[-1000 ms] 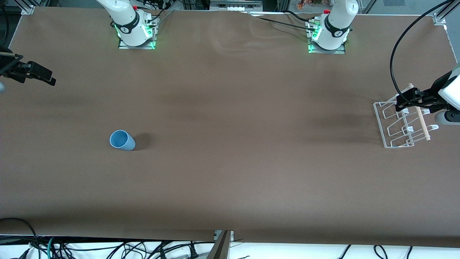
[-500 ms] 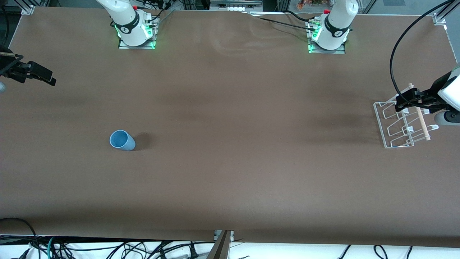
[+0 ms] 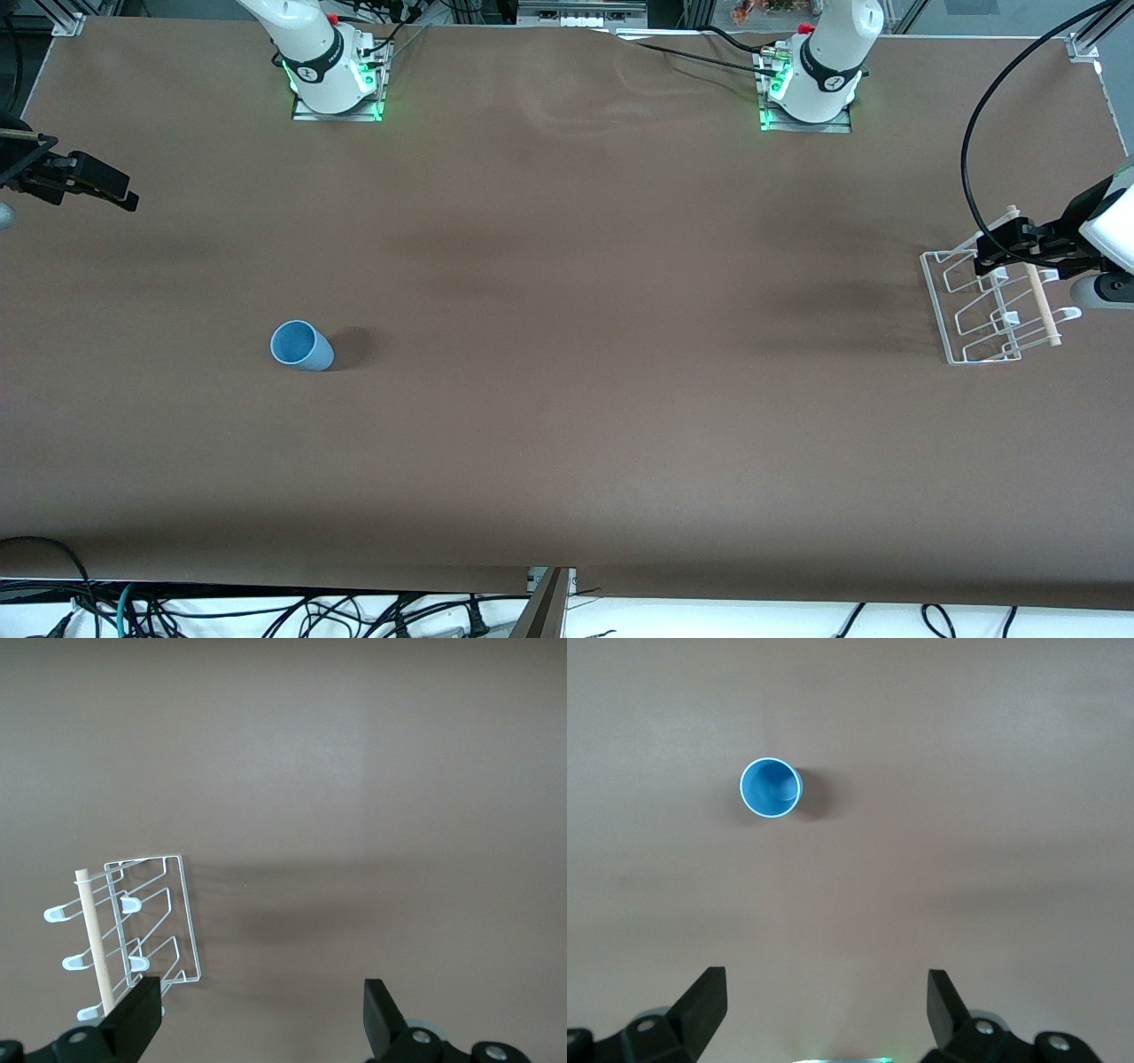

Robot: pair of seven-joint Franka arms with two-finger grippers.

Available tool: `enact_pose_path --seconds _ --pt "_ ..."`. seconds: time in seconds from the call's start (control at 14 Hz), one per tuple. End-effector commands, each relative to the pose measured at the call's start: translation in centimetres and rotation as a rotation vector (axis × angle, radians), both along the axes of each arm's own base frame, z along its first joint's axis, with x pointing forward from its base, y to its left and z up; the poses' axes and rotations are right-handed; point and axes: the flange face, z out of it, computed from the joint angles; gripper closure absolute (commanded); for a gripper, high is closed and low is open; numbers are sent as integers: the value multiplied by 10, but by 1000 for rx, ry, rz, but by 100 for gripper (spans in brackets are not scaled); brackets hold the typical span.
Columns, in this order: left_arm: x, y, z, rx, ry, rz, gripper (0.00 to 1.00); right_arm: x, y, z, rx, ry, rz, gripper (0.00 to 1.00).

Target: Transfer cup to left arm and place on rack

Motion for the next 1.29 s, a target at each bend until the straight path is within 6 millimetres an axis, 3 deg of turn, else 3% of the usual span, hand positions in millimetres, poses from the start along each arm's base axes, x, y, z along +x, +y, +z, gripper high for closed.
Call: enact_pose_path --seconds 0.0,0.43,0.57,0.71,0.86,1.0,1.21 --pt "1 1 5 -19 0 8 0 -2 1 2 11 1 9 0" --pt "1 1 5 -19 0 8 0 -1 4 2 12 2 12 0" --pt "1 0 5 -21 0 8 0 3 7 -8 9 19 13 0" --pt "1 1 4 -27 1 10 0 18 11 -31 11 45 19 0" --pt "1 0 4 -43 1 12 0 38 34 -71 -3 89 63 0" --pt "1 1 5 -43 0 14 0 63 49 -91 -17 4 90 0" --pt "1 0 3 -45 3 14 0 97 73 -144 -34 -55 133 0"
